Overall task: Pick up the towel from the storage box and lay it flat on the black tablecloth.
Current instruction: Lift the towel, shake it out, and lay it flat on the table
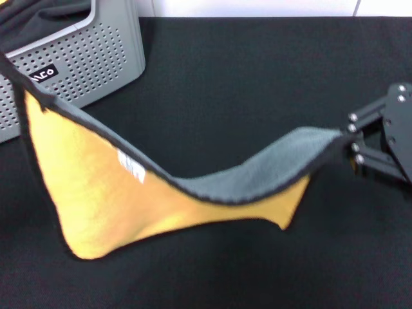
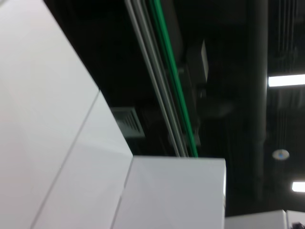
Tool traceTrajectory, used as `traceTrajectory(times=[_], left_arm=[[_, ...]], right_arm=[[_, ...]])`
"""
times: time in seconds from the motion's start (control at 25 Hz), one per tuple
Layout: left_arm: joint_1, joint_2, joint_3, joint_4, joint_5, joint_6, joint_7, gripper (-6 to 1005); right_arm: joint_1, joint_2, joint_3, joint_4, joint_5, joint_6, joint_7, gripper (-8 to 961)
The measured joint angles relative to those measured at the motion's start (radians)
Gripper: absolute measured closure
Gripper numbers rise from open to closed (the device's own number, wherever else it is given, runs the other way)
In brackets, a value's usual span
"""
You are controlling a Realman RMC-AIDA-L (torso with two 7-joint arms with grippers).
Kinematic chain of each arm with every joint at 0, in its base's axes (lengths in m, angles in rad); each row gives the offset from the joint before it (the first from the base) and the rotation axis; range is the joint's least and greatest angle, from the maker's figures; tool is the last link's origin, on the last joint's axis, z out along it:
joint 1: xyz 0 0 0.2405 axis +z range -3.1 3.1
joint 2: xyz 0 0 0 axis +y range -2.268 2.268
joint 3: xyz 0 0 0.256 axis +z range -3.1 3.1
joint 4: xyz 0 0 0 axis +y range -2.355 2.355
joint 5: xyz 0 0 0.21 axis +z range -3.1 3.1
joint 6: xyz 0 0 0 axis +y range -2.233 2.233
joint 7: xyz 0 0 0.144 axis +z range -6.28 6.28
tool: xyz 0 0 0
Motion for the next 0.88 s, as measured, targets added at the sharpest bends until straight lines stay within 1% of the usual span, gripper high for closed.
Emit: traceTrajectory(times=[0.12, 0.24, 0.36, 0.44, 0.52, 0.64, 0.72, 0.8, 0.88], left_arm=[[0.0, -0.002, -0.008, 0.003, 0.049, 0.001, -0.034, 972], [0.0, 0.0, -0.01, 0.007, 0.103, 0.003, -0.08, 972], [0.0, 0.003, -0.009, 0.011, 0.154, 0.005, -0.112, 972], [0.008, 0.005, -0.005, 0.033, 0.191, 0.006, -0.128, 972], [0.035, 0.006, 0.0, 0.091, 0.229, 0.007, -0.151, 972], [0.11, 0.001, 0.003, 0.215, 0.263, 0.008, -0.162, 972], [0.139, 0.0, 0.001, 0.249, 0.268, 0.008, -0.165, 972], [0.148, 0.002, 0.001, 0.24, 0.27, 0.008, -0.179, 973], [0.131, 0.004, 0.002, 0.182, 0.283, 0.007, -0.197, 973]], right_arm=[[-0.011, 0.001, 0.011, -0.032, 0.0, -0.051, 0.02, 918], [-0.021, 0.001, 0.019, -0.06, 0.0, -0.091, 0.035, 917], [-0.023, 0.001, 0.033, -0.062, 0.0, -0.132, 0.049, 916], [-0.023, 0.002, 0.04, -0.057, 0.005, -0.168, 0.056, 915], [-0.023, 0.002, 0.044, -0.057, 0.017, -0.2, 0.068, 915], [-0.026, 0.002, 0.046, -0.063, 0.045, -0.239, 0.093, 914], [-0.032, 0.002, 0.047, -0.056, 0.058, -0.251, 0.097, 913], [-0.034, 0.003, 0.048, -0.023, 0.065, -0.255, 0.099, 912], [-0.02, 0.003, 0.052, 0.05, 0.081, -0.274, 0.091, 912]])
